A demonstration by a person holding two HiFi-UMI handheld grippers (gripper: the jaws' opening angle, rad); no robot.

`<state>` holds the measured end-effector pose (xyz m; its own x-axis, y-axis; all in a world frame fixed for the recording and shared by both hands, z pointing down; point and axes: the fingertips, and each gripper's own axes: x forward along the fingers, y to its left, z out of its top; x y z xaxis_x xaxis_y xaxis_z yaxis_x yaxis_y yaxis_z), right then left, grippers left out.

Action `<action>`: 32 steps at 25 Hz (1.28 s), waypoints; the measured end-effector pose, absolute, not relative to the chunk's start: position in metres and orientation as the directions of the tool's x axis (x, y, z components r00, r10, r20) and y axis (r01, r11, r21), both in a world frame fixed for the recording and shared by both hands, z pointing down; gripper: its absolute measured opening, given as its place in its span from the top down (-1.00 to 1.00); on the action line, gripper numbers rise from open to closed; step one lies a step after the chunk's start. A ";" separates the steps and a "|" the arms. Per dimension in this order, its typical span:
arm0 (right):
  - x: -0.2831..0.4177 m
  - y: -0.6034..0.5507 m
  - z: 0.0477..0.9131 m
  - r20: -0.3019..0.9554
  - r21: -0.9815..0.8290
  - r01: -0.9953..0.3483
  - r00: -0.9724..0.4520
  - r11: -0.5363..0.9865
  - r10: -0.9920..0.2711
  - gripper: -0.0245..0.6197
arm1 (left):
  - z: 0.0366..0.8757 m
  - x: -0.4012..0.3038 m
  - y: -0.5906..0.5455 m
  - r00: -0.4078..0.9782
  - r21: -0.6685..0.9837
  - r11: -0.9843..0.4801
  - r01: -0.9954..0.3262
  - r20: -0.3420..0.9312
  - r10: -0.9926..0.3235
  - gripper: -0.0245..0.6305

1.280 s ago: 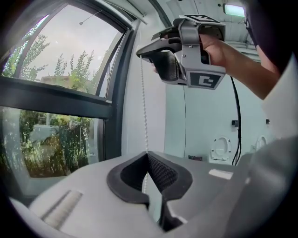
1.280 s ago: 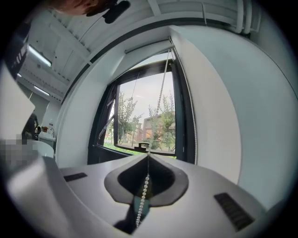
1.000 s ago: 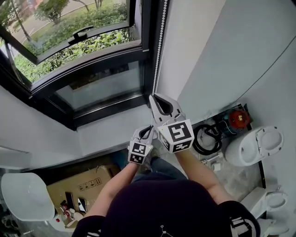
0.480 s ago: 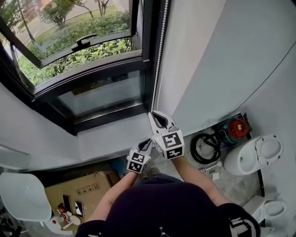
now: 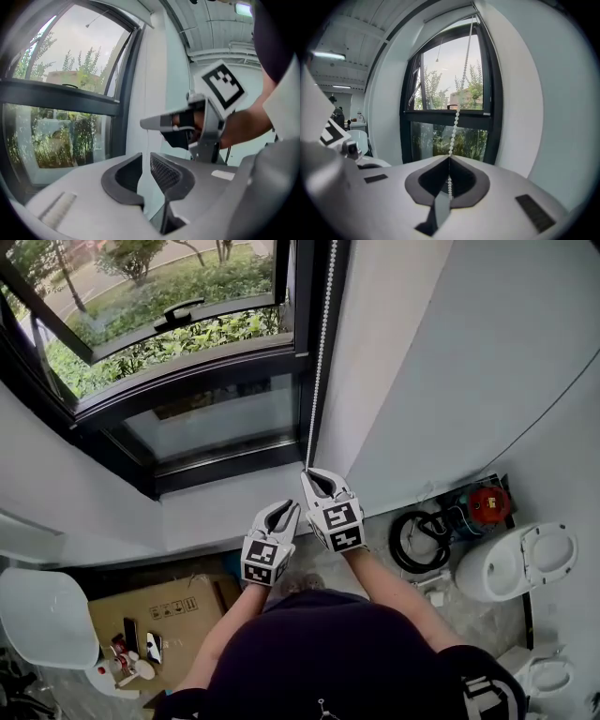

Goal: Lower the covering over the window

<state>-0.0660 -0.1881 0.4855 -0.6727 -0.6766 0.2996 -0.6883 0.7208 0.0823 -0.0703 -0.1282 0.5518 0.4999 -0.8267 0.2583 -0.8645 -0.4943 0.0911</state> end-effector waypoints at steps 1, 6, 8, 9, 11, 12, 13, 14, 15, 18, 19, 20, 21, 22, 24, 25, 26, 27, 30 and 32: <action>-0.065 -0.188 0.491 0.305 0.079 -0.688 -0.672 0.722 -0.674 0.89 | 0.543 -0.076 -0.129 0.487 0.084 -0.482 -0.872 0.249 -0.837 0.80; -0.058 -0.178 0.515 0.342 0.049 -0.682 -0.675 0.729 -0.654 0.89 | 0.483 -0.083 -0.136 0.492 0.044 -0.492 -0.869 0.170 -0.854 0.80; -0.056 -0.169 0.532 0.370 0.037 -0.674 -0.677 0.738 -0.637 0.89 | 0.462 -0.074 -0.139 0.513 0.017 -0.516 -0.856 0.140 -0.847 0.80; -0.055 -0.165 0.541 0.384 0.029 -0.671 -0.677 0.741 -0.628 0.89 | 0.454 -0.070 -0.140 0.522 0.012 -0.525 -0.851 0.127 -0.843 0.80; -0.054 -0.157 0.554 0.404 0.020 -0.667 -0.676 0.745 -0.616 0.89 | 0.440 -0.062 -0.144 0.533 0.015 -0.535 -0.845 0.111 -0.839 0.76; -0.052 -0.155 0.557 0.408 0.019 -0.666 -0.676 0.746 -0.614 0.89 | 0.434 -0.058 -0.145 0.535 0.013 -0.537 -0.844 0.106 -0.838 0.70; -0.051 -0.153 0.560 0.410 0.021 -0.665 -0.676 0.747 -0.613 0.89 | 0.430 -0.055 -0.147 0.537 0.007 -0.539 -0.842 0.102 -0.837 0.66; -0.051 -0.152 0.561 0.410 0.022 -0.663 -0.677 0.748 -0.612 0.89 | 0.426 -0.052 -0.148 0.540 0.000 -0.542 -0.840 0.098 -0.836 0.66; -0.050 -0.151 0.561 0.410 0.025 -0.661 -0.677 0.750 -0.611 0.89 | 0.423 -0.048 -0.150 0.543 -0.008 -0.546 -0.838 0.095 -0.834 0.66; -0.049 -0.152 0.561 0.411 0.040 -0.655 -0.678 0.755 -0.609 0.89 | 0.415 -0.042 -0.156 0.547 -0.019 -0.551 -0.835 0.088 -0.832 0.65; -0.048 -0.152 0.561 0.412 0.040 -0.654 -0.678 0.755 -0.609 0.89 | 0.413 -0.040 -0.158 0.548 -0.021 -0.551 -0.834 0.086 -0.832 0.65; -0.047 -0.153 0.562 0.413 0.033 -0.655 -0.678 0.755 -0.607 0.89 | 0.410 -0.038 -0.160 0.548 -0.024 -0.552 -0.834 0.085 -0.832 0.65; -0.046 -0.153 0.561 0.414 0.022 -0.659 -0.679 0.752 -0.607 0.89 | 0.408 -0.036 -0.162 0.549 -0.028 -0.553 -0.833 0.084 -0.832 0.65; -0.045 -0.154 0.561 0.413 0.009 -0.663 -0.679 0.748 -0.607 0.89 | 0.407 -0.035 -0.164 0.550 -0.032 -0.554 -0.832 0.084 -0.831 0.65; -0.043 -0.154 0.561 0.410 -0.002 -0.669 -0.679 0.743 -0.609 0.89 | 0.404 -0.032 -0.169 0.551 -0.037 -0.555 -0.831 0.084 -0.831 0.64; -0.042 -0.154 0.561 0.409 -0.001 -0.669 -0.679 0.744 -0.610 0.89 | 0.403 -0.031 -0.171 0.551 -0.039 -0.555 -0.831 0.085 -0.831 0.64; -0.042 -0.153 0.561 0.409 0.002 -0.667 -0.679 0.745 -0.609 0.89 | 0.401 -0.030 -0.174 0.550 -0.041 -0.555 -0.831 0.084 -0.831 0.64; -0.043 -0.153 0.561 0.409 0.005 -0.665 -0.680 0.746 -0.609 0.89 | 0.399 -0.030 -0.176 0.550 -0.042 -0.554 -0.831 0.084 -0.831 0.64; -0.045 -0.152 0.560 0.407 0.006 -0.661 -0.684 0.750 -0.606 0.89 | 0.393 -0.029 -0.184 0.546 -0.044 -0.551 -0.834 0.082 -0.834 0.64; -0.047 -0.151 0.560 0.407 0.013 -0.654 -0.688 0.756 -0.601 0.89 | 0.391 -0.028 -0.187 0.547 -0.041 -0.551 -0.834 0.081 -0.833 0.64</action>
<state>-0.0467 -0.1508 0.5602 -0.6876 -0.6012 0.4072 -0.6540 0.7564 0.0125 -0.0280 -0.1869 0.3912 0.5465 -0.8335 0.0811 -0.8337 -0.5507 -0.0410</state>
